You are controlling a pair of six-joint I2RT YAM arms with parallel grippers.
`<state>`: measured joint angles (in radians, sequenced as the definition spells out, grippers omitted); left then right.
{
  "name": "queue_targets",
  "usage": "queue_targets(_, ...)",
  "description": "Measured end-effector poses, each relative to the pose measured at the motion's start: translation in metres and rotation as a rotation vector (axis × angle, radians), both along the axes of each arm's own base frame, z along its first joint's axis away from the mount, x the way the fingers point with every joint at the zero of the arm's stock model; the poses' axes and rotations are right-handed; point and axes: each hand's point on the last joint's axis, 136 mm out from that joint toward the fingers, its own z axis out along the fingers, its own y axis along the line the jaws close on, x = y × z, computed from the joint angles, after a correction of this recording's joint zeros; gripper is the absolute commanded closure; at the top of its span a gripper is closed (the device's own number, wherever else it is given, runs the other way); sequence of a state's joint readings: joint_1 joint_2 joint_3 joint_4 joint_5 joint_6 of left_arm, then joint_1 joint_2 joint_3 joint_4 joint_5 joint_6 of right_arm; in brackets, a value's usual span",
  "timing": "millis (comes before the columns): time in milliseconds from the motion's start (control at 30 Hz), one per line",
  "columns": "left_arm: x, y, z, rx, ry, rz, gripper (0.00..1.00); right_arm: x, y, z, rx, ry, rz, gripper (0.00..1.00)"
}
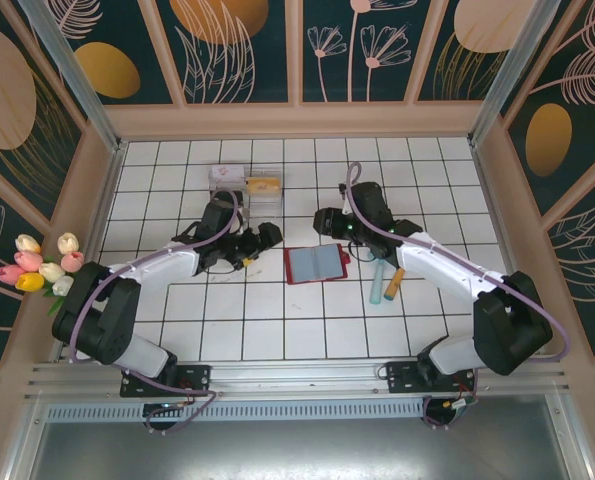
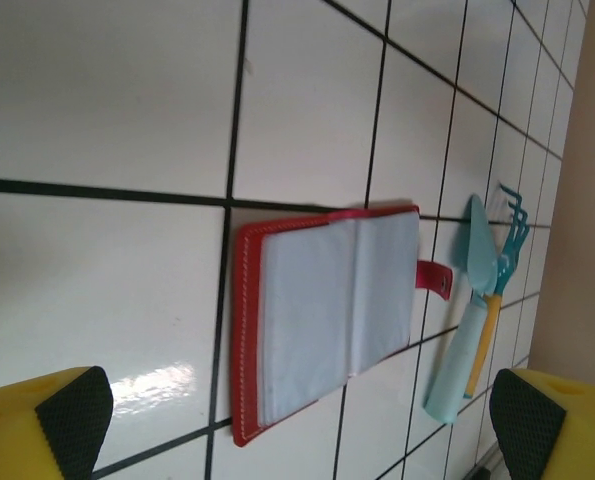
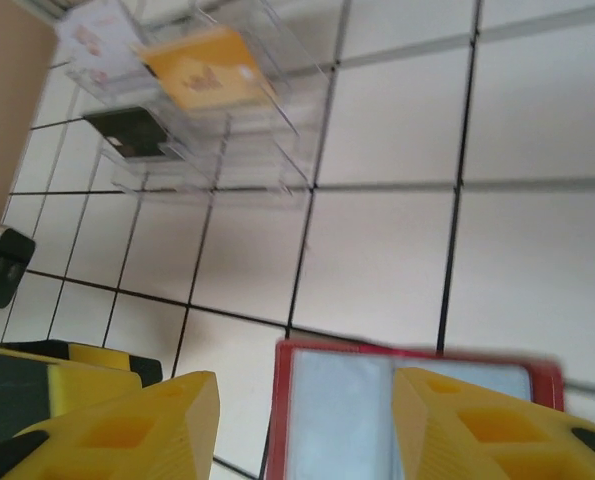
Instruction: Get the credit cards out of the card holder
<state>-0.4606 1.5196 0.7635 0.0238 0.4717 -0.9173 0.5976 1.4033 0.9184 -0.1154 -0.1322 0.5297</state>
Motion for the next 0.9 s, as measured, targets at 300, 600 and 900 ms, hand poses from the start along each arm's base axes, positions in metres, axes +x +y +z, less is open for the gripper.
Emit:
queue_targets(300, -0.007, -0.03, -0.004, -0.04, 0.042, -0.049, 0.08, -0.012, -0.006, -0.07, -0.042, 0.269, -0.111, 0.53)
queue_targets(600, -0.017, -0.067, -0.006, -0.058, 0.067, -0.128, 0.19, -0.025, -0.02, -0.124, -0.159, 0.414, -0.153, 0.55)
queue_targets(900, -0.017, -0.073, -0.024, -0.044, 0.122, -0.12, 0.3, -0.027, -0.016, -0.132, -0.177, 0.439, -0.16, 0.55)
